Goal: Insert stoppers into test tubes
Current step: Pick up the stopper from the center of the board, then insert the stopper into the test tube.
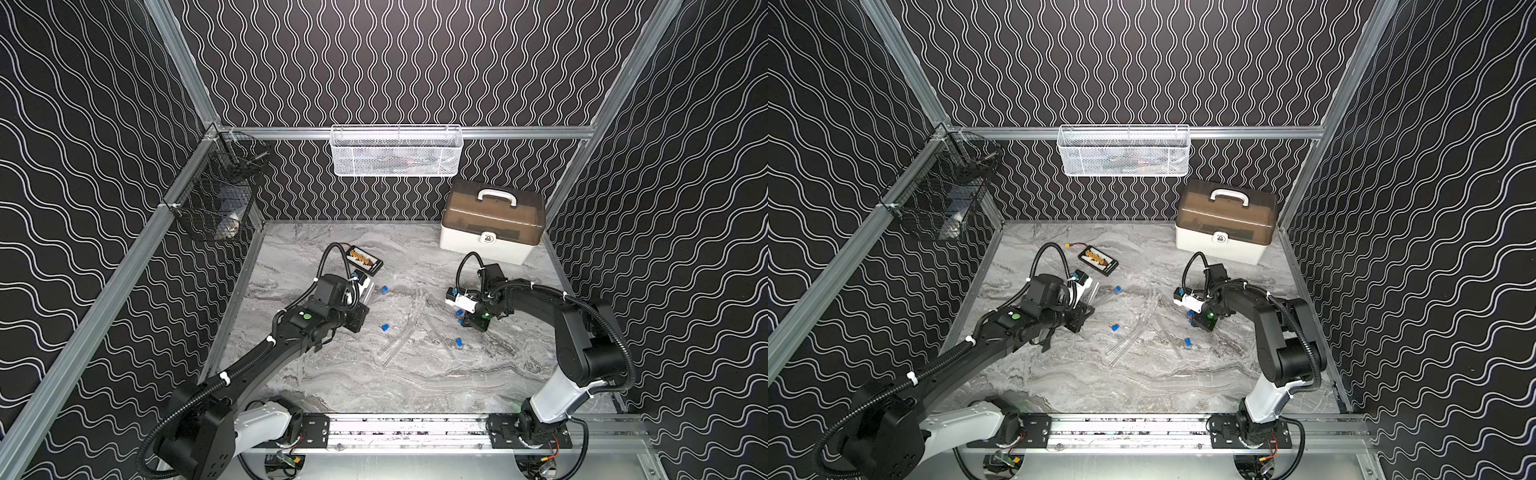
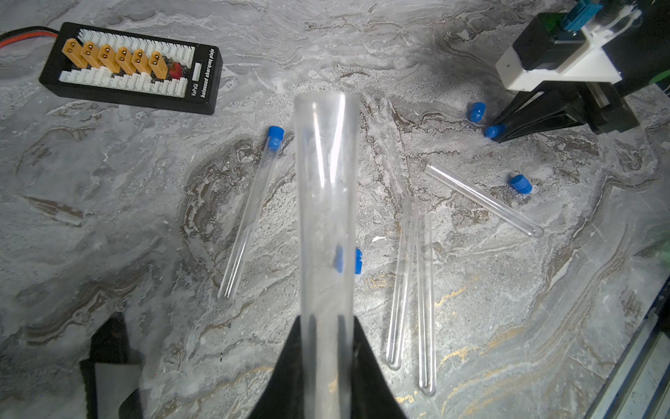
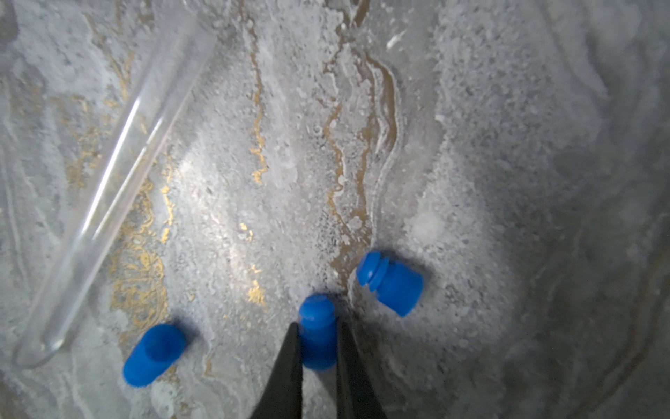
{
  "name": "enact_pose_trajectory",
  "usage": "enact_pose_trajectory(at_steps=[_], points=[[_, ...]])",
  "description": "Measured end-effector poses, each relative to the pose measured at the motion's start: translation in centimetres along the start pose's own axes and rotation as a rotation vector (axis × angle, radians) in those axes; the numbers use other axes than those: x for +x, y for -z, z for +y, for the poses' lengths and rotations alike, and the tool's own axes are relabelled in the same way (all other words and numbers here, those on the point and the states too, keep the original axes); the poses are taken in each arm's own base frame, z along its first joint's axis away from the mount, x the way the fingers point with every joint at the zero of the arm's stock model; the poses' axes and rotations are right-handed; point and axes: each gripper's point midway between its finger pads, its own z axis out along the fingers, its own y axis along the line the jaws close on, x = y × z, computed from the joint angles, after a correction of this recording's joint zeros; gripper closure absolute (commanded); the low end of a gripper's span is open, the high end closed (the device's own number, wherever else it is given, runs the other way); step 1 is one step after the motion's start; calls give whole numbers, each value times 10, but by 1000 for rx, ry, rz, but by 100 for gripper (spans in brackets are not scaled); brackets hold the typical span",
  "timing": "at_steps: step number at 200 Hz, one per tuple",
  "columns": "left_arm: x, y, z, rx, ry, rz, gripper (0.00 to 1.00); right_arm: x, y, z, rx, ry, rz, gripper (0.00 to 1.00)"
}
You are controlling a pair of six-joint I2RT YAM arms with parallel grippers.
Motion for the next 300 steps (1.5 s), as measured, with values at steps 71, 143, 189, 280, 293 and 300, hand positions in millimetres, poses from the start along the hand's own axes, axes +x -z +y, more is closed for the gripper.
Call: enact_pose_trajectory(at_steps=[71,143,189,280,293,300], points=[[-2,1,0,-4,-37,2,98,-10,22,9,6,-8,-60,91],[-6,3,-59,123,-374,23,97,-51,75,67,8,94,-168,91],[11,-4,-107,179,-662,103,97,-59,106,93,18,123,-161,90],[19,-9,-128,80,-966,128,98,-94,134,130,-44,180,-214,89],[19,-9,-129,78,-975,124,98,-97,133,134,-59,169,-214,89],[18,-9,-130,77,-980,122,98,-98,132,136,-66,173,-213,89]])
